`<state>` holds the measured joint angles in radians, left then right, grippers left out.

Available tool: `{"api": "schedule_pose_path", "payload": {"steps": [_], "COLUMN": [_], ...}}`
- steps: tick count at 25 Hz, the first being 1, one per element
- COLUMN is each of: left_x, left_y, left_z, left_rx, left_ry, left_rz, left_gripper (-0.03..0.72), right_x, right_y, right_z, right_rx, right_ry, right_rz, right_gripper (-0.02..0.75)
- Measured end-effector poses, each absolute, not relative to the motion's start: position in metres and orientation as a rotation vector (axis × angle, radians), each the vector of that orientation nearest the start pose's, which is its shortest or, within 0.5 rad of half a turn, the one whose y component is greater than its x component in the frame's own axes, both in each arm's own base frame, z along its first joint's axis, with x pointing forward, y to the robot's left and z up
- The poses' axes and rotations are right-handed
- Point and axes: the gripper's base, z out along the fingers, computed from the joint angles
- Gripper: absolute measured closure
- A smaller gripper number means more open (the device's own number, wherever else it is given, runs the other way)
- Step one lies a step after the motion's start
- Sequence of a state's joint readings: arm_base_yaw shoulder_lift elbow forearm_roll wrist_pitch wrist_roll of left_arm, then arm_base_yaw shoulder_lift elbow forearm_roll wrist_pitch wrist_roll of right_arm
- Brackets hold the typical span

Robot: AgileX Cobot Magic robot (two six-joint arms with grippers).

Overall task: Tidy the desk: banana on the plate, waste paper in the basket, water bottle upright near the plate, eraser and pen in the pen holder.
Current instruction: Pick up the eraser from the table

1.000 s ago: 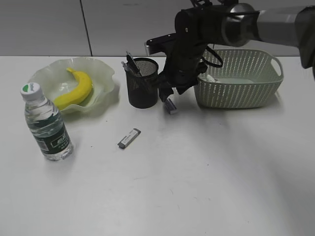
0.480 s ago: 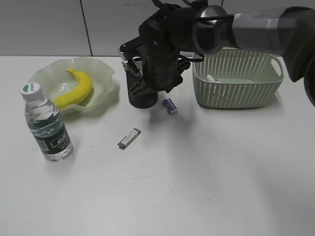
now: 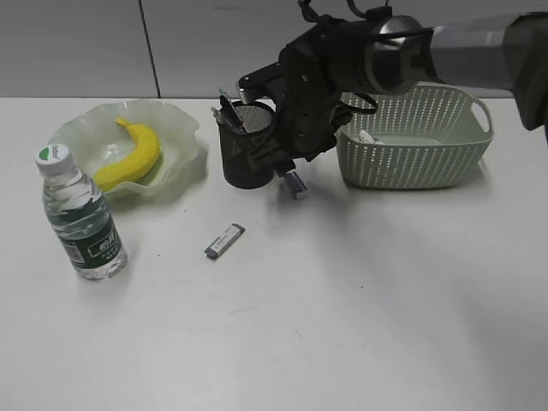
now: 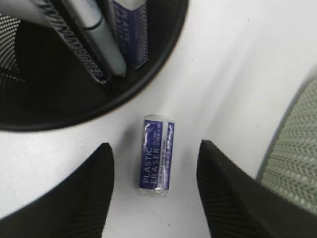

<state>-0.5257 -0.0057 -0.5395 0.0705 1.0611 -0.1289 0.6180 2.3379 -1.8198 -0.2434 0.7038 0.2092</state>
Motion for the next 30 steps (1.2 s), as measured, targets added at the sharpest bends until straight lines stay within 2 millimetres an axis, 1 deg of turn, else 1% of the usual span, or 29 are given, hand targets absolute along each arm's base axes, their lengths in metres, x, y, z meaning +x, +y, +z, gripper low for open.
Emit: {"api": "schedule_pose_path", "payload": {"steps": [2,9,12,30], "left_x": [-0.007,-0.007,-0.007,-0.007], "left_y": [0.010,0.010,0.010,0.010], "left_z": [0.288,0.288,0.288,0.288], "left_rx": [0.392,0.392,0.392,0.392], "left_ry": [1.975,1.975,1.975,1.975], "left_rz": [-0.336,-0.336,-0.336,-0.336], "left_gripper": [0.399,0.399,0.399,0.399], "right_x": [0.416,0.415,0.416,0.416], "right_y": [0.279,0.281,0.280,0.278], "right_z": [0.132,0.109,0.103,0.099], "right_rx": [-0.743,-0.728,-0.728,-0.730], "right_ry": [2.563,2.614,2.618,2.636], "right_rz": [0.007,0.029,0.029,0.003], "right_gripper": [0.307,0.309,0.311,0.312]}}
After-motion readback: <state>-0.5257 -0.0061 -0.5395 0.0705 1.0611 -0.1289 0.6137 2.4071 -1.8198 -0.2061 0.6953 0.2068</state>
